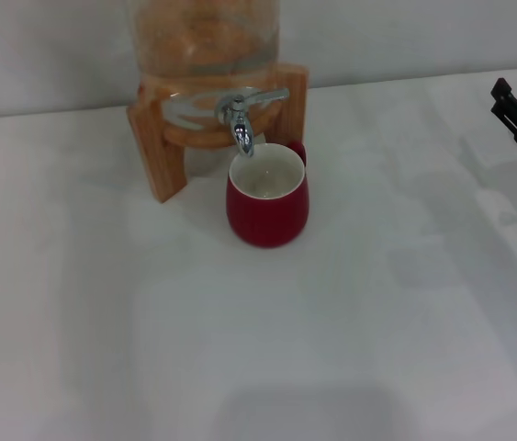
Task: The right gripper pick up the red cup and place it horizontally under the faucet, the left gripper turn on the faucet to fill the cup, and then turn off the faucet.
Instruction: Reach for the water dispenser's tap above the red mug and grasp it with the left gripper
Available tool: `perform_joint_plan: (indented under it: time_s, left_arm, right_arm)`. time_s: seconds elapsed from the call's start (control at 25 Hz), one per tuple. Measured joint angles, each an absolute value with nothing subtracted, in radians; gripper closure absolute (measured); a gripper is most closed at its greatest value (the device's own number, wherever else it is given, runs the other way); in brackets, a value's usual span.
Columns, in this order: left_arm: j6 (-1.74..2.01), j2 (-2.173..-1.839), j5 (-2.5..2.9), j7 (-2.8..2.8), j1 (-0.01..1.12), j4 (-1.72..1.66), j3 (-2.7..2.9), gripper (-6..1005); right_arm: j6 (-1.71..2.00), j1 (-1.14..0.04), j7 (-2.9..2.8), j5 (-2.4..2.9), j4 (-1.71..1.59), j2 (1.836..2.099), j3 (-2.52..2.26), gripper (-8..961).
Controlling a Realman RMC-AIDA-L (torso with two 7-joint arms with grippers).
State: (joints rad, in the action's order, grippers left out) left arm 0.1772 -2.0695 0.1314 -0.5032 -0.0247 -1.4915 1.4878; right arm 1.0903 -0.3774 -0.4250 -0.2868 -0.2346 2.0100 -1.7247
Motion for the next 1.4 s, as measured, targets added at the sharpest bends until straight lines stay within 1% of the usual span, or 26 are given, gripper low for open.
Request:
perform_joint_plan:
  time_s: [0.08, 0.24, 0.52, 0.6, 0.64, 0.76, 0.88, 0.92, 1.08, 1.16, 1.24, 1.32, 1.4]
  left_arm:
    - [0.217, -2.057, 0.14, -0.57, -0.025, -1.474, 1.492, 169]
    - [0.258, -2.015, 0.234, -0.721, -0.012, -1.438, 1.505, 170]
    - [0.108, -2.0, 0.468, -0.828, 0.014, -1.494, 1.576, 170]
    - [0.058, -1.984, 0.483, -0.832, 0.025, -1.506, 1.606, 170]
    - [0.034, -1.966, 0.482, -0.833, 0.031, -1.513, 1.627, 170]
    - [0.013, -1.939, 0.473, -0.84, 0.037, -1.522, 1.65, 170]
    - [0.011, -1.932, 0.472, -0.841, 0.031, -1.536, 1.658, 169]
    - [0.011, -1.934, 0.474, -0.84, 0.027, -1.542, 1.658, 169]
    - [0.023, -1.971, 0.485, -0.833, 0.017, -1.539, 1.627, 169]
    - [0.046, -2.003, 0.494, -0.825, 0.016, -1.525, 1.599, 169]
    - [0.096, -2.047, 0.51, -0.812, 0.015, -1.502, 1.557, 169]
    - [0.165, -2.078, 0.531, -0.8, 0.014, -1.468, 1.518, 169]
    - [0.212, -2.081, 0.543, -0.792, 0.018, -1.436, 1.502, 169]
  right_arm:
    - [1.088, -0.378, -0.425, -0.287, -0.235, 2.01, -1.724, 124]
    - [1.087, -0.378, -0.425, -0.287, -0.235, 2.01, -1.725, 124]
    - [1.084, -0.377, -0.425, -0.287, -0.235, 2.009, -1.728, 124]
    - [1.083, -0.377, -0.425, -0.287, -0.235, 2.009, -1.729, 124]
    - [1.083, -0.377, -0.425, -0.286, -0.235, 2.009, -1.729, 124]
    - [1.083, -0.377, -0.425, -0.285, -0.235, 2.01, -1.73, 124]
    - [1.083, -0.377, -0.425, -0.284, -0.235, 2.01, -1.73, 124]
    - [1.083, -0.377, -0.425, -0.284, -0.235, 2.01, -1.73, 124]
    - [1.083, -0.376, -0.425, -0.284, -0.235, 2.01, -1.73, 124]
    - [1.083, -0.376, -0.425, -0.284, -0.235, 2.01, -1.73, 124]
    - [1.083, -0.376, -0.425, -0.284, -0.235, 2.011, -1.73, 124]
    - [1.083, -0.376, -0.425, -0.284, -0.235, 2.011, -1.73, 124]
    - [1.083, -0.377, -0.425, -0.284, -0.235, 2.011, -1.73, 124]
